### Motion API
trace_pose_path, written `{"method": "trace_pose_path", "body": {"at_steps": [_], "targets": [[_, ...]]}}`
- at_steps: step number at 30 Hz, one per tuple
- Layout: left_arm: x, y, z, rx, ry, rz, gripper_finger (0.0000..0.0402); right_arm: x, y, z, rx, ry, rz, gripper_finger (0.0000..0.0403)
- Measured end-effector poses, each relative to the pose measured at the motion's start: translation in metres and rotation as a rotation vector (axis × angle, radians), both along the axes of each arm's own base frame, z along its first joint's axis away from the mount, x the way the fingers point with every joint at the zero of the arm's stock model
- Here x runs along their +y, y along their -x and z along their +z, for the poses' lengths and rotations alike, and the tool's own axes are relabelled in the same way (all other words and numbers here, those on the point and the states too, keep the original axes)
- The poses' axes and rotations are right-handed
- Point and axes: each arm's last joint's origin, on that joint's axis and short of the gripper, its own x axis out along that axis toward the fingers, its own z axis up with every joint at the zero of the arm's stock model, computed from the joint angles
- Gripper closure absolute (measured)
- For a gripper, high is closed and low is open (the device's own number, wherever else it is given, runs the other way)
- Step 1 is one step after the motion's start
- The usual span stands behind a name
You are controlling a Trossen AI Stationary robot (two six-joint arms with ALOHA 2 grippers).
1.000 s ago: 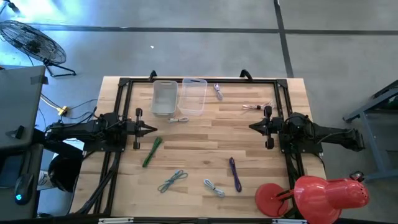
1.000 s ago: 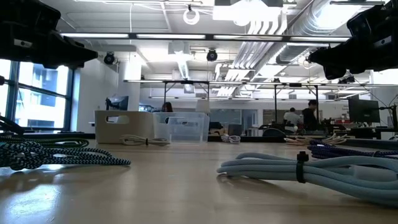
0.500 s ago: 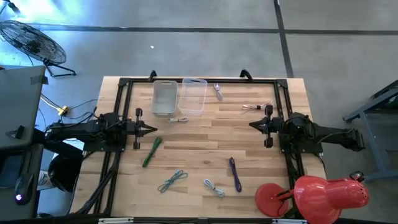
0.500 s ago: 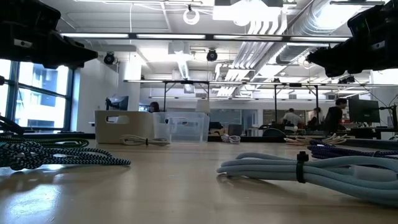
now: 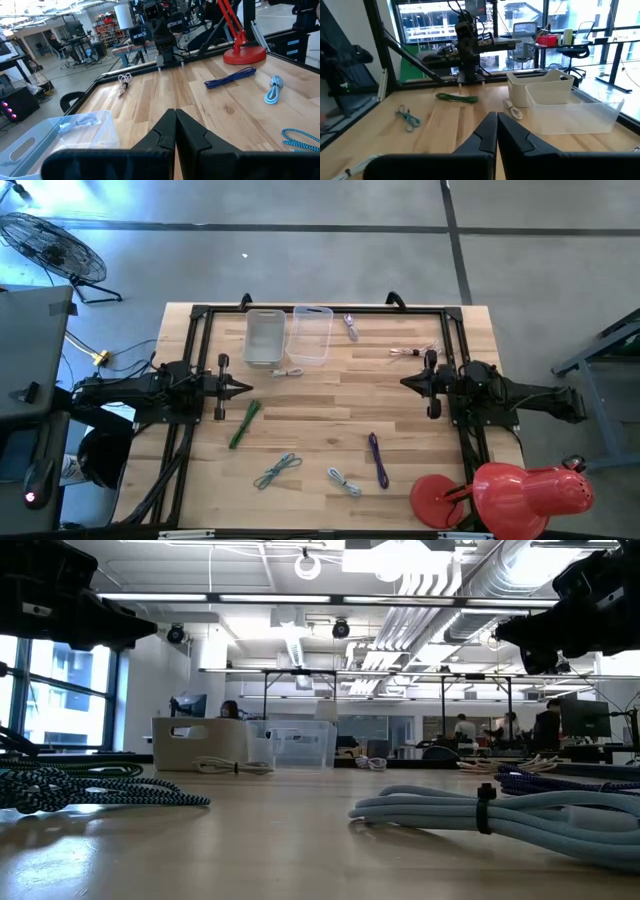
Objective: Pick & Place USB Port
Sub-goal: Put the purple charger cable into the gray bin
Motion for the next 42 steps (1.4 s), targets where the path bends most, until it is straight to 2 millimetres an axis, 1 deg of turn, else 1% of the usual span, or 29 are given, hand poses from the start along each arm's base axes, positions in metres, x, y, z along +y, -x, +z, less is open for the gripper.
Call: {"method": "trace_pose_path", "body": {"at_steps": [8, 11, 15, 19, 24, 29, 32, 34, 37, 42], "targets": [[0.000, 0.000, 0.000, 0.000, 0.000, 0.000, 0.0401, -0.001, 0.000, 0.000, 0.006, 0.037, -0.027, 0.0398], [0.000, 0.000, 0.000, 0.000, 0.000, 0.000, 0.0401, -0.001, 0.000, 0.000, 0.007, 0.089, -0.042, 0.0398], [0.000, 0.000, 0.000, 0.000, 0.000, 0.002, 0.0401, -0.002, 0.000, 0.000, 0.014, 0.105, -0.060, 0.0393], [0.000, 0.000, 0.000, 0.000, -0.001, 0.003, 0.0401, -0.003, 0.000, 0.000, 0.015, 0.058, -0.103, 0.0366], [0.000, 0.000, 0.000, 0.000, -0.002, 0.003, 0.0401, -0.003, 0.000, 0.000, -0.001, -0.015, -0.108, 0.0309], [0.000, 0.000, 0.000, 0.000, -0.003, 0.003, 0.0401, -0.005, 0.001, 0.004, -0.036, -0.027, -0.184, 0.0252], [0.000, 0.000, 0.000, 0.000, -0.004, 0.003, 0.0401, -0.006, 0.000, 0.006, -0.060, -0.016, -0.202, 0.0228], [0.000, 0.000, 0.000, 0.000, -0.004, 0.003, 0.0401, -0.006, -0.002, 0.009, -0.074, 0.010, -0.203, 0.0220], [0.000, 0.000, 0.000, 0.000, -0.004, 0.003, 0.0401, -0.007, -0.006, 0.015, -0.086, 0.032, -0.204, 0.0218], [0.000, 0.000, 0.000, 0.000, -0.004, 0.003, 0.0401, -0.008, -0.023, 0.037, -0.006, 0.039, -0.186, 0.0221]]}}
